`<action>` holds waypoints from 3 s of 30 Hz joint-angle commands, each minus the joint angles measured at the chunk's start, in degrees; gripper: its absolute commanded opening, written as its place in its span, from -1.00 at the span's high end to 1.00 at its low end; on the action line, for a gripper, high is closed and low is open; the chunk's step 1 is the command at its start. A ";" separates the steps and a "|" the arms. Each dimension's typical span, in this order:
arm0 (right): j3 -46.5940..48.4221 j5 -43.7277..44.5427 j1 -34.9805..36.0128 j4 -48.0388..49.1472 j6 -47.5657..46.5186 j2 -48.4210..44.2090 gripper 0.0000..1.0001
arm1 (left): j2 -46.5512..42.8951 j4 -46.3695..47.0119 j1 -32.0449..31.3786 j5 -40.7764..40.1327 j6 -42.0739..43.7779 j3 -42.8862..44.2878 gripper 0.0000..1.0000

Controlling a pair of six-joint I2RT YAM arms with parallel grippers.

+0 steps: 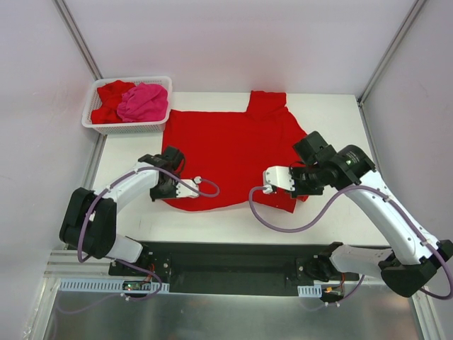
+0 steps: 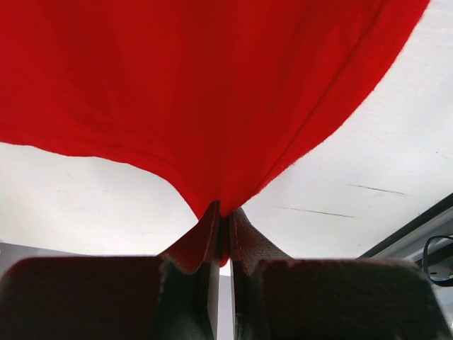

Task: Fold and stack the t-shirts
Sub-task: Fold the flattened tshirt in 1/3 of the way

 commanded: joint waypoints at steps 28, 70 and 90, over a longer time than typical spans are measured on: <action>-6.64 9.80 2.98 -19.13 -4.84 -11.43 0.98 | -25.16 -5.47 -2.83 -6.19 2.92 -6.44 1.00; -15.25 20.69 4.21 6.43 -5.47 -13.71 0.98 | -17.70 12.98 -2.75 -15.33 1.78 -4.78 1.00; -18.77 25.79 4.13 24.55 -4.14 -16.44 0.98 | -17.00 15.18 -1.60 -15.42 2.39 -6.62 1.00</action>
